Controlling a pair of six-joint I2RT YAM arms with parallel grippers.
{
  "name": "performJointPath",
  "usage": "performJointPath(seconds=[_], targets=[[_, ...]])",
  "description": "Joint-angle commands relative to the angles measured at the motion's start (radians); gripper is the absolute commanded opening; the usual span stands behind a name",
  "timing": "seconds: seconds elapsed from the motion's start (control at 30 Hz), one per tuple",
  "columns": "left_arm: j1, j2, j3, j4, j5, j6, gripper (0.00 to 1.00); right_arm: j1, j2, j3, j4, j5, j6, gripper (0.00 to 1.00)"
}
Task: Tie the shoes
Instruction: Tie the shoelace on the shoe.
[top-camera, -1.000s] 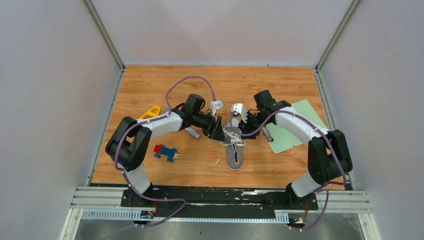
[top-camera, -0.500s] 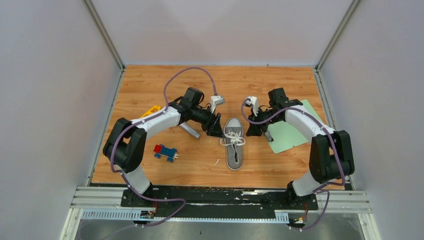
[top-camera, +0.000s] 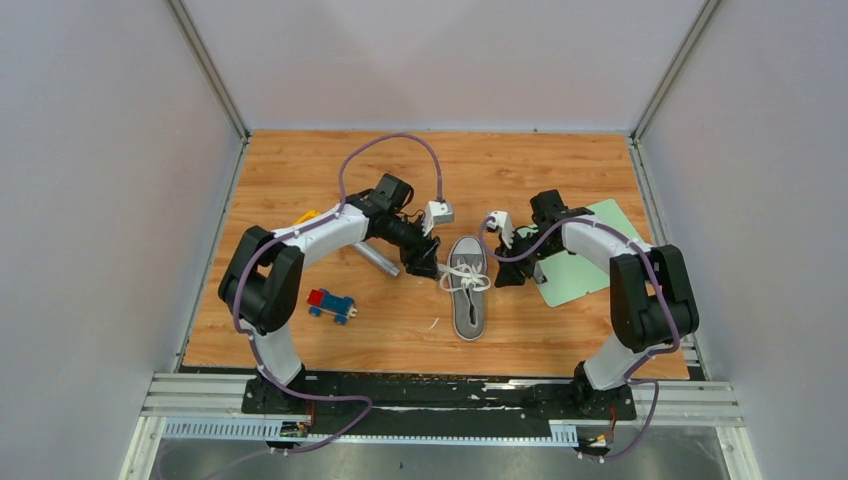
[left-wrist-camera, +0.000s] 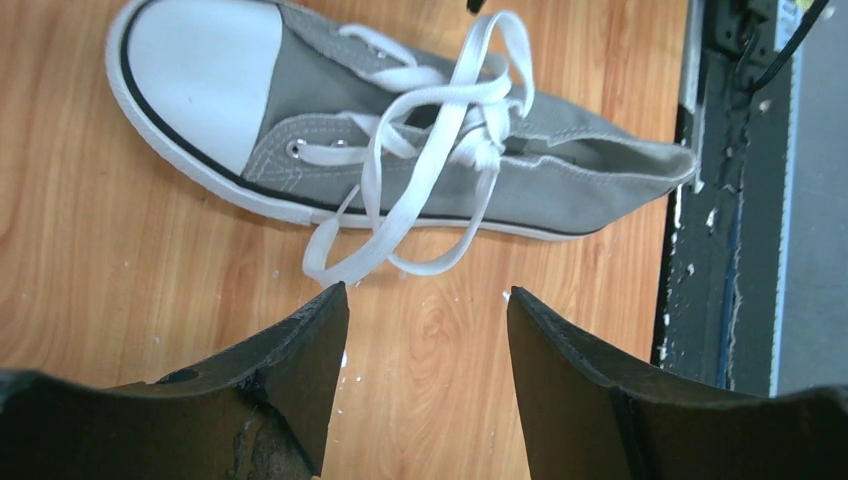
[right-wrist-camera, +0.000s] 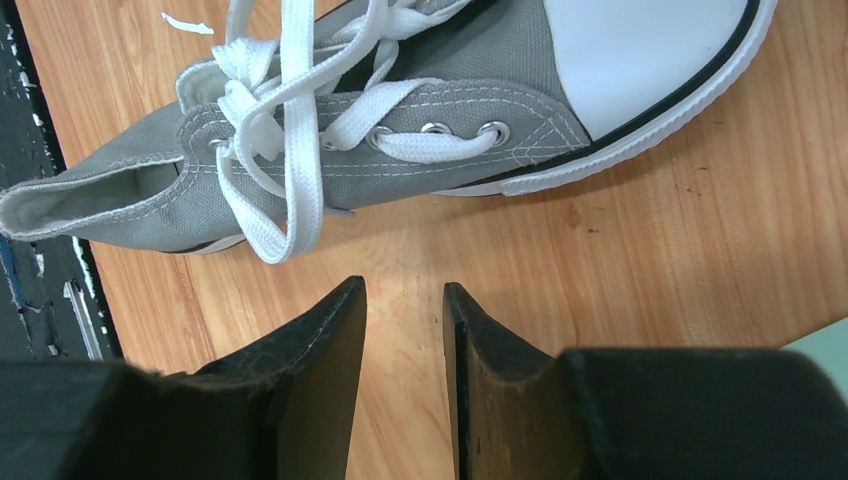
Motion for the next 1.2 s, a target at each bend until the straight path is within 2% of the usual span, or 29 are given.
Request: performJointPath(seconds=[0.0, 0.43, 0.47, 0.53, 0.8, 0.87, 1.03, 1.17], targets=[[-0.002, 0.054, 0.041, -0.053, -0.024, 0.090, 0.66, 0.022, -0.013, -0.001, 0.030, -0.065, -0.062, 0.36], [-0.001, 0.090, 0.080, -0.047, -0.066, 0.062, 0.65, 0.091, -0.074, -0.014, 0.054, -0.100, -0.047, 0.37], [-0.001, 0.090, 0.080, -0.046, -0.066, -0.026, 0.65, 0.095, -0.078, -0.014, 0.057, -0.099, -0.046, 0.37], [-0.002, 0.092, 0.081, -0.043, -0.065, 0.045, 0.64, 0.097, -0.078, -0.013, 0.065, -0.099, -0.037, 0.37], [-0.002, 0.094, 0.083, -0.045, -0.068, 0.053, 0.63, 0.112, -0.031, 0.004, 0.078, -0.099, -0.027, 0.36], [-0.001, 0.095, 0.083, -0.045, -0.068, 0.053, 0.64, 0.114, -0.025, 0.010, 0.078, -0.104, -0.024, 0.30], [-0.001, 0.097, 0.086, -0.047, -0.069, 0.050, 0.63, 0.113, -0.034, 0.010, 0.063, -0.098, -0.023, 0.00], [-0.002, 0.089, 0.098, -0.068, -0.063, 0.070, 0.63, 0.092, -0.085, -0.020, 0.039, -0.052, -0.047, 0.00]])
